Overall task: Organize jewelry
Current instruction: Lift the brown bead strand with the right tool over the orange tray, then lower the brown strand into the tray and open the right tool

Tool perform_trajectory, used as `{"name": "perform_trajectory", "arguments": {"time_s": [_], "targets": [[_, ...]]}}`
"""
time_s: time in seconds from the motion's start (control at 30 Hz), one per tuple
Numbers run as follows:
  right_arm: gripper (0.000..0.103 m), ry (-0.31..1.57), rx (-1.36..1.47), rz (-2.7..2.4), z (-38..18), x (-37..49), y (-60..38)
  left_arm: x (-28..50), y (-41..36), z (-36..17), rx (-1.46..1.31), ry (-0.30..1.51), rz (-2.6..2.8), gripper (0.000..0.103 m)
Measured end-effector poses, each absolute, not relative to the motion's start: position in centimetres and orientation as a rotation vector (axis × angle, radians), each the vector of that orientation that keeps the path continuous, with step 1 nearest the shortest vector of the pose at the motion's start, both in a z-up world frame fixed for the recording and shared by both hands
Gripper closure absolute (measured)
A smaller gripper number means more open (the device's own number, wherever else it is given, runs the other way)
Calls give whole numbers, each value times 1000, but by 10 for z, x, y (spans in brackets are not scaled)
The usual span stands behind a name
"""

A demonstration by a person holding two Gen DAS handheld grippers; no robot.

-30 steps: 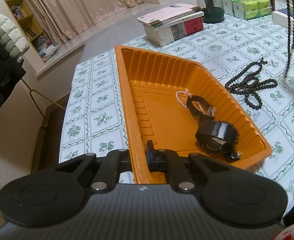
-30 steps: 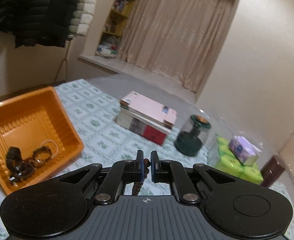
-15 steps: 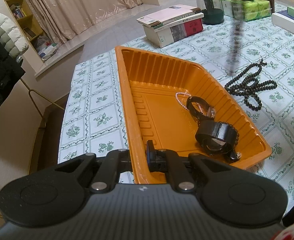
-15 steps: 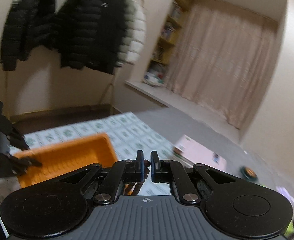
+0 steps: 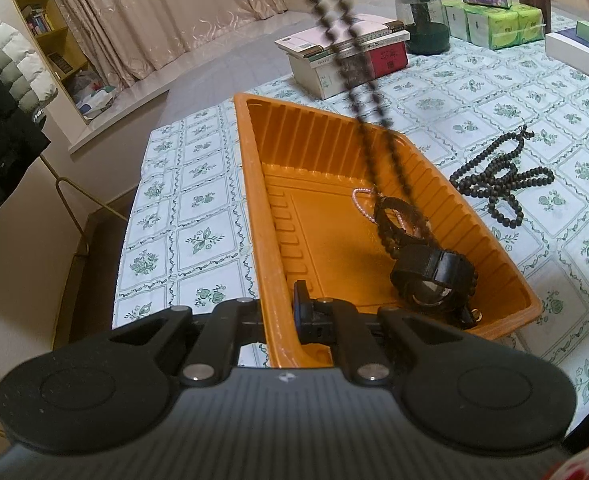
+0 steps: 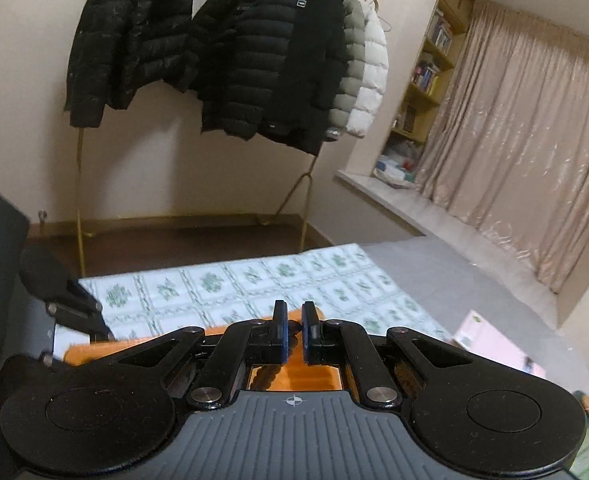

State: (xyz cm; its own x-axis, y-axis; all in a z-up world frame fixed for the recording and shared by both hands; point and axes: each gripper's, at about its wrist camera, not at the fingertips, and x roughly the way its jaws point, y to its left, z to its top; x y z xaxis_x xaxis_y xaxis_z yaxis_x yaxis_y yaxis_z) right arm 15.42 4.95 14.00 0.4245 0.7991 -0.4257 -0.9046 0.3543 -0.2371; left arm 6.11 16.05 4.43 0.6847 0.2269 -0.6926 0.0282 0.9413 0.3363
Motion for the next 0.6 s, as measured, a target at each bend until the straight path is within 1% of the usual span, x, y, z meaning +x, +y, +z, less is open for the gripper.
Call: {"name": "perform_trajectory", "arguments": {"time_s": [0.13, 0.43, 0.6], "targets": [[97, 325, -430, 1134, 129, 165, 64, 61, 161, 44, 331, 814, 113, 96], [97, 534, -454, 1154, 88, 179, 66, 61, 163, 44, 325, 813, 112, 96], [97, 579, -429, 1154, 81, 185, 58, 61, 163, 43, 325, 813, 112, 96]]}}
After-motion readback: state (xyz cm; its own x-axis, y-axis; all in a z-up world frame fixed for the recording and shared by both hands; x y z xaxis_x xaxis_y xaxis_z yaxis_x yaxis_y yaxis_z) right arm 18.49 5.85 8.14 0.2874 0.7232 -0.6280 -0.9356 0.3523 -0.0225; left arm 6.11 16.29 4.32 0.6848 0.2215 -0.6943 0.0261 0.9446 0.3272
